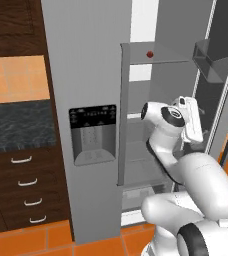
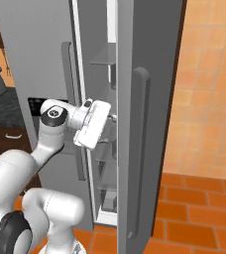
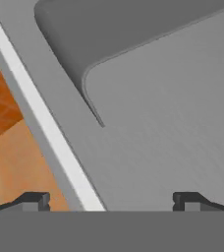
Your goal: Take the strawberry from the fridge and place it on top of the pancake, located on the dining counter.
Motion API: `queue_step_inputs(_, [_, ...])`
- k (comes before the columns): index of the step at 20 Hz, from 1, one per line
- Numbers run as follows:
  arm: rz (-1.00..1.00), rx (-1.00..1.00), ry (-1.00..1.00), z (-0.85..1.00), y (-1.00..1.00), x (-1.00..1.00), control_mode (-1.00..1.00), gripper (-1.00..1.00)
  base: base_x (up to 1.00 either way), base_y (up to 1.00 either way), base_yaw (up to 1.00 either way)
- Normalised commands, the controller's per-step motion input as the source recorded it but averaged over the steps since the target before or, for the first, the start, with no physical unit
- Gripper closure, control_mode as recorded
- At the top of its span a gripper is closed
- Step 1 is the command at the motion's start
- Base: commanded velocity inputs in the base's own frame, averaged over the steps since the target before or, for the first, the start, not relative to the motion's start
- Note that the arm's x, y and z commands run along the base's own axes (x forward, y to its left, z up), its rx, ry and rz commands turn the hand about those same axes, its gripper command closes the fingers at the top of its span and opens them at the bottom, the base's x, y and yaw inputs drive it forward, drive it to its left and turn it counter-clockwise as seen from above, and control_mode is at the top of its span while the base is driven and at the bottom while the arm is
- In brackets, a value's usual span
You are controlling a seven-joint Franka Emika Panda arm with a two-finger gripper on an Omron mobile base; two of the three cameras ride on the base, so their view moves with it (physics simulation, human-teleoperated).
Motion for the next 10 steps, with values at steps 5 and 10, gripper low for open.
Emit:
queue_step_inputs(5, [0.00,-0.09,0.54,0.16,-0.75,-0.10,-1.00,-1.00,0.00,0.00,0.00])
queue_step_inputs(10, [-0.14,0.07,0.16,0.13,-0.93,-0.39,-1.00,-1.00,0.00,0.00,0.00])
